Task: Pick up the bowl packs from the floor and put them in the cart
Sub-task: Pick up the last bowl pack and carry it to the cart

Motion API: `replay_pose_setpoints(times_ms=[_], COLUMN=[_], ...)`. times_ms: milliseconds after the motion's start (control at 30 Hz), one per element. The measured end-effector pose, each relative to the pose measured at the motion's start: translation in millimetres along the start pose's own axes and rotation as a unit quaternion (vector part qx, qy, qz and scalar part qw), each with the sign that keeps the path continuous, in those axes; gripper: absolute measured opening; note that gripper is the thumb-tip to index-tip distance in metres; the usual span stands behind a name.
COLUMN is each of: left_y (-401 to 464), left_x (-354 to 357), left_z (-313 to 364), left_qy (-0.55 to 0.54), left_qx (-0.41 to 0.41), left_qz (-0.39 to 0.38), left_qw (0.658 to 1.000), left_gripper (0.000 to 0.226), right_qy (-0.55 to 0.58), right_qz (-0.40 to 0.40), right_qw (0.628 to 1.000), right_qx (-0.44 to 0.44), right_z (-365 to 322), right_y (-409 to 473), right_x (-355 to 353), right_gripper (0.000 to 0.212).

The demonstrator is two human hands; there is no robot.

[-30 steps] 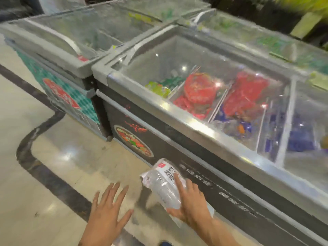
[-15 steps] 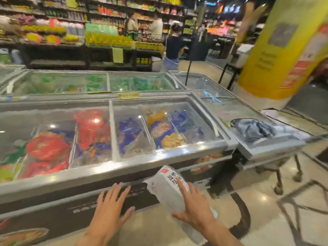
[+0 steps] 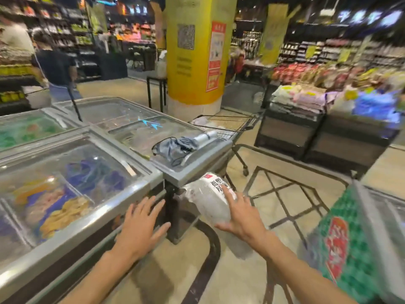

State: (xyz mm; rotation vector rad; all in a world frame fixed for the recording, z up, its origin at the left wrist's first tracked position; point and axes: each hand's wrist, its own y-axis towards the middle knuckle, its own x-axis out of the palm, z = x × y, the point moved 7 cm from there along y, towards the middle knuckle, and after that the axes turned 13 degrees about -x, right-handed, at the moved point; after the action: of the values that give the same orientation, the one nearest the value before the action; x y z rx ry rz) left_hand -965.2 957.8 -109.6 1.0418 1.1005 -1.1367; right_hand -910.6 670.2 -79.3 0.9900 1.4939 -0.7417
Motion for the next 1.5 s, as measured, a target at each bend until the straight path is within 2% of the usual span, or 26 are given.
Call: replay_pose_setpoints(times_ms=[367, 533, 733, 867, 1000, 1300, 1500], left_y=[222.5, 340.9, 502.1, 593.7, 678.9, 890.5, 1042.1], left_x=[20.8, 50.6, 69.5, 74.6, 88.6, 138.9, 140.6], left_z=[282.6, 387.6, 526.0, 616.0, 703.3, 889.5, 960.8], left_qy=[-0.019, -0.019, -0.048, -0.050, -0.052, -0.035, -0.041], left_qx=[0.141, 0.183, 0.209, 0.245, 0.264, 0.259, 0.209], left_qz=[-0.002, 0.014, -0.019, -0.018, -0.017, 0.017, 0.026], left_qw=[0.990, 0.983, 0.977, 0.968, 0.963, 0.965, 0.977], left_gripper=[0.083, 0.097, 0.079, 0.096, 0.074, 0.074, 0.072], right_qy=[0.028, 0.023, 0.012, 0.017, 0.018, 0.007, -0.023], right_qz=[0.064, 0.085, 0.092, 0.096, 0.124, 0.108, 0.067], right_qw=[0.983, 0.972, 0.958, 0.949, 0.943, 0.955, 0.967], right_qx=[0.169, 0.216, 0.270, 0.300, 0.307, 0.278, 0.243], right_z=[306.3, 438.9, 595.1, 688.8, 784.8, 1032.8, 1167.0], right_y=[33.2, 82.6, 155.4, 198.9, 246.5, 399.4, 534.8], right_x=[-78.1, -93.3, -121.5, -146.8, -161.6, -185.7, -219.9], right_gripper=[0.126, 0.124, 0.127, 0.125, 0.125, 0.126, 0.124])
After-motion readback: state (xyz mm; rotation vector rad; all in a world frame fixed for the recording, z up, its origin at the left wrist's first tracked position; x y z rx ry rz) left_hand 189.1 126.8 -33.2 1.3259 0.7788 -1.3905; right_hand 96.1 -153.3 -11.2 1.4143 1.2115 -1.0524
